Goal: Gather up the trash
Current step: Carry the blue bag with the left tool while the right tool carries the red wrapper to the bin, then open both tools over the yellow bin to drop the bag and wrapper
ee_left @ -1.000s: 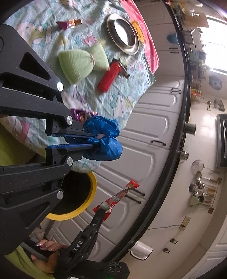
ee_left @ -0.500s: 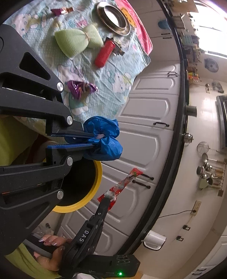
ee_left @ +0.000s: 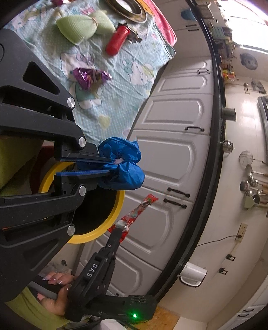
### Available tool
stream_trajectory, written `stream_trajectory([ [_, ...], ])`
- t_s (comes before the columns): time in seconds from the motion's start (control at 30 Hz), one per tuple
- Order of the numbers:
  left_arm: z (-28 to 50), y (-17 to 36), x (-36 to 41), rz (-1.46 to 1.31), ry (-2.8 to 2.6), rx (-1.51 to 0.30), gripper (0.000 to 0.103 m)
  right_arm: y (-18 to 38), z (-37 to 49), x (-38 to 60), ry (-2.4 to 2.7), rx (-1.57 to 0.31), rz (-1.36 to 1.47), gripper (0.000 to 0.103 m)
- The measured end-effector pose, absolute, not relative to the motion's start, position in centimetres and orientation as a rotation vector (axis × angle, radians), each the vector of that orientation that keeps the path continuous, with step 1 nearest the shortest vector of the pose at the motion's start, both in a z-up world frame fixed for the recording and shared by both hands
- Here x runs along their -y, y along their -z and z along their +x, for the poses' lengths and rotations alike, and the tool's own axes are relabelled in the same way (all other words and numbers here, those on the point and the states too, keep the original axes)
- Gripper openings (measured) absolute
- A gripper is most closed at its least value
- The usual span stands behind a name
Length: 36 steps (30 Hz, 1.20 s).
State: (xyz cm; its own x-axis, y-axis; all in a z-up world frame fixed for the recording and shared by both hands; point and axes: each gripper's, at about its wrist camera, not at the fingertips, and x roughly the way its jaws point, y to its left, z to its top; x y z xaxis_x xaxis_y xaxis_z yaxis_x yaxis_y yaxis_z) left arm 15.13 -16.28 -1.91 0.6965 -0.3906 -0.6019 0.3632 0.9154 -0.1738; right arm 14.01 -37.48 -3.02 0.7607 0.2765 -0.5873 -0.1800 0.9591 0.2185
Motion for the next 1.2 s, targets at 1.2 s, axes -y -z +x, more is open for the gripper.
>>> stream_trajectory([
  [1.2,17.4,8.2,24.5,0.067,0.554,-0.823,0.004,10.5,13.7,44.9,-0.146,-0.812,0.288,0.004],
])
